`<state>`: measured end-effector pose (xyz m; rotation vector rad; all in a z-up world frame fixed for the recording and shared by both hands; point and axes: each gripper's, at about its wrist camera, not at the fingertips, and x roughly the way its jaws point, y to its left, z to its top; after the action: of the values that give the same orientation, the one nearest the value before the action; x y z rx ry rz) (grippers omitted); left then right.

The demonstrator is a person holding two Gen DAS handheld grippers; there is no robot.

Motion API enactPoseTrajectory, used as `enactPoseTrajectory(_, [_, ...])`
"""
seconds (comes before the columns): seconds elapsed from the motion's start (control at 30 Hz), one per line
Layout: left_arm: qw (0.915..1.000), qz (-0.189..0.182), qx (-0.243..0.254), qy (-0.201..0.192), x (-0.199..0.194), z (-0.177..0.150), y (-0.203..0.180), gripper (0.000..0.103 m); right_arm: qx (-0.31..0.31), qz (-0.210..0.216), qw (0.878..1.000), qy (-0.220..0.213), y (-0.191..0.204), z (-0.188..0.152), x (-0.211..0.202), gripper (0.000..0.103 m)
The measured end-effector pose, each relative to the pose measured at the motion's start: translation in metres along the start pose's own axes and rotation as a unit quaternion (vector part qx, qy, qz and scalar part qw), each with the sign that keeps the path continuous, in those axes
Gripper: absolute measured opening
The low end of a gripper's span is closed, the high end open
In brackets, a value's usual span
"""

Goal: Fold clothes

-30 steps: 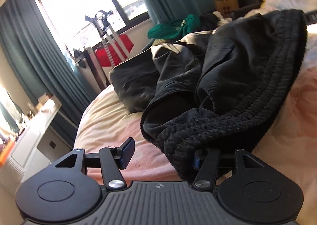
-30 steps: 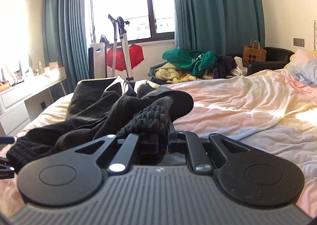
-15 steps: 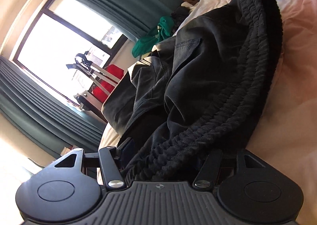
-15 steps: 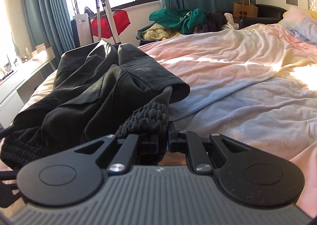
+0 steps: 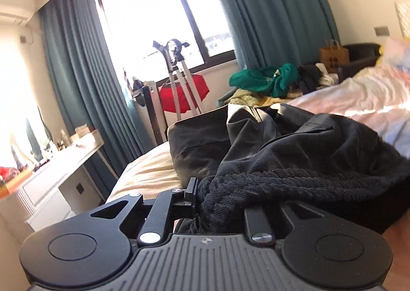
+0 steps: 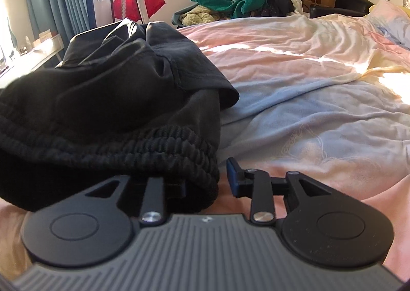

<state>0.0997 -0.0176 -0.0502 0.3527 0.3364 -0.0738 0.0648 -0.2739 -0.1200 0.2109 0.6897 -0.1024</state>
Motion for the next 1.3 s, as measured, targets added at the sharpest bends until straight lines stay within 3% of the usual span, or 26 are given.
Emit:
enactPoseTrajectory(0.13, [0.9963, 0.007, -0.079, 0.034, 0.003, 0.004, 0.025, 0.016, -0.021, 0.008, 1.000, -0.004, 0.009, -0.007, 0.006, 0.037])
enactPoseTrajectory(0.3, [0.9860, 0.020, -0.140, 0.089, 0.021, -0.010, 0.051, 0.016, -0.028, 0.017, 0.999, -0.015, 0.017, -0.009, 0.004, 0.037])
enactPoseTrajectory(0.33, [0.9838, 0.021, -0.147, 0.101, 0.026, -0.013, 0.054, 0.016, -0.023, 0.021, 0.999, -0.016, 0.017, -0.007, 0.003, 0.036])
enactPoseTrajectory(0.4, [0.9793, 0.021, -0.164, 0.117, 0.025, -0.023, 0.061, 0.016, -0.020, 0.028, 0.999, -0.024, 0.017, -0.007, 0.000, 0.021])
enactPoseTrajectory(0.47, [0.9759, 0.019, -0.180, 0.122, 0.021, -0.028, 0.069, 0.015, -0.024, 0.034, 0.999, -0.034, 0.020, -0.007, -0.006, 0.015])
enactPoseTrajectory(0.63, [0.9657, 0.023, -0.239, 0.100, 0.017, -0.012, 0.101, 0.013, -0.023, 0.082, 0.994, -0.063, 0.040, -0.009, -0.038, 0.012])
enactPoseTrajectory(0.87, [0.9619, 0.081, -0.249, 0.079, 0.024, 0.017, 0.188, 0.011, -0.038, 0.205, 0.973, -0.093, 0.121, -0.008, -0.091, 0.012])
enactPoseTrajectory(1.07, [0.9578, 0.138, -0.241, 0.074, 0.038, 0.035, 0.267, 0.011, -0.070, 0.327, 0.938, -0.094, 0.232, -0.016, -0.104, 0.012])
enactPoseTrajectory(1.2, [0.9532, 0.175, -0.236, 0.072, 0.049, 0.045, 0.319, 0.012, -0.088, 0.356, 0.928, -0.072, 0.292, -0.026, -0.078, 0.013])
enactPoseTrajectory(1.3, [0.9415, 0.168, -0.266, 0.121, 0.086, -0.003, 0.330, 0.012, -0.090, 0.356, 0.930, -0.039, 0.316, -0.038, -0.044, 0.014])
